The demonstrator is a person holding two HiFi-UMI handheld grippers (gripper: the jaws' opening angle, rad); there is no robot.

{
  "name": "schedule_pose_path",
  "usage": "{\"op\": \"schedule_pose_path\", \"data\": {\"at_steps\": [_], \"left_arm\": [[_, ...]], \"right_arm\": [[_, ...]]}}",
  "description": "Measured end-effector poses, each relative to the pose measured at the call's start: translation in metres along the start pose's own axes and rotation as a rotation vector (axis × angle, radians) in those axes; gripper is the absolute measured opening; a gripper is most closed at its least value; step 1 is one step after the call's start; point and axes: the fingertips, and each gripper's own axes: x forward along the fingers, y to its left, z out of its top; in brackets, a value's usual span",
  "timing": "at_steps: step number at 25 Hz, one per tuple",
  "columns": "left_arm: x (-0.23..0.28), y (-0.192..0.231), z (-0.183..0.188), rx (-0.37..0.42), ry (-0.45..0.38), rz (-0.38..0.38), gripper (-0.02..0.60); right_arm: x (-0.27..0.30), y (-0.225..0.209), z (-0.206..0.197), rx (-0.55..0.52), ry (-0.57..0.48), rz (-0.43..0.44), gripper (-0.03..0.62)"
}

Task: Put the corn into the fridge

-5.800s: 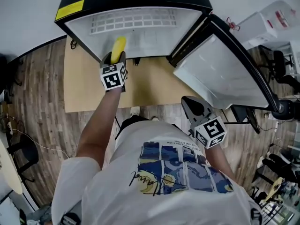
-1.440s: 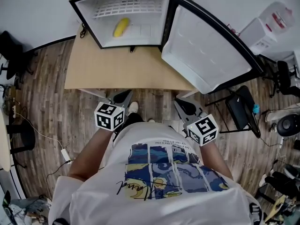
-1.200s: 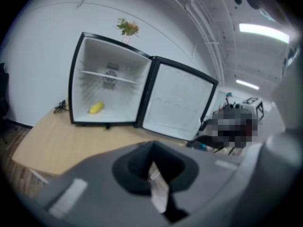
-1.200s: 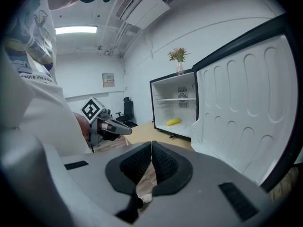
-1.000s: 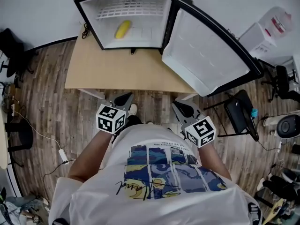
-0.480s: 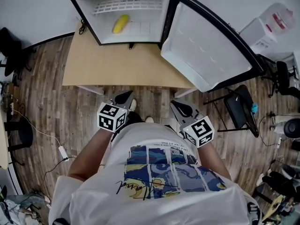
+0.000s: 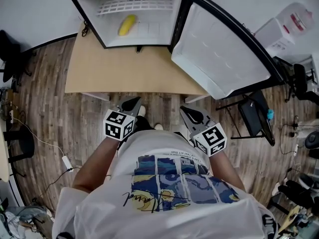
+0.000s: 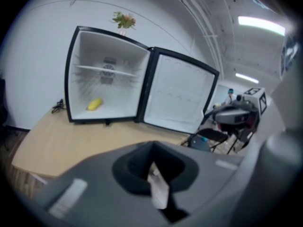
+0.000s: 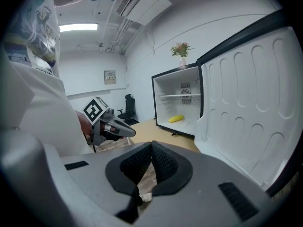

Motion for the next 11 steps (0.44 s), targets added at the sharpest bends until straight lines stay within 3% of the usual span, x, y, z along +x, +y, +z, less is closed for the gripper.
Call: {"op": "schedule_pose_path", "data": {"at_steps": [11], "left_arm": [[0.017, 0.051, 0.028, 0.003, -0.021, 0.006, 0.009]], "right_arm": [[0.042, -0.019, 0.023, -0.003, 0.005, -0.020, 0.011]]}}
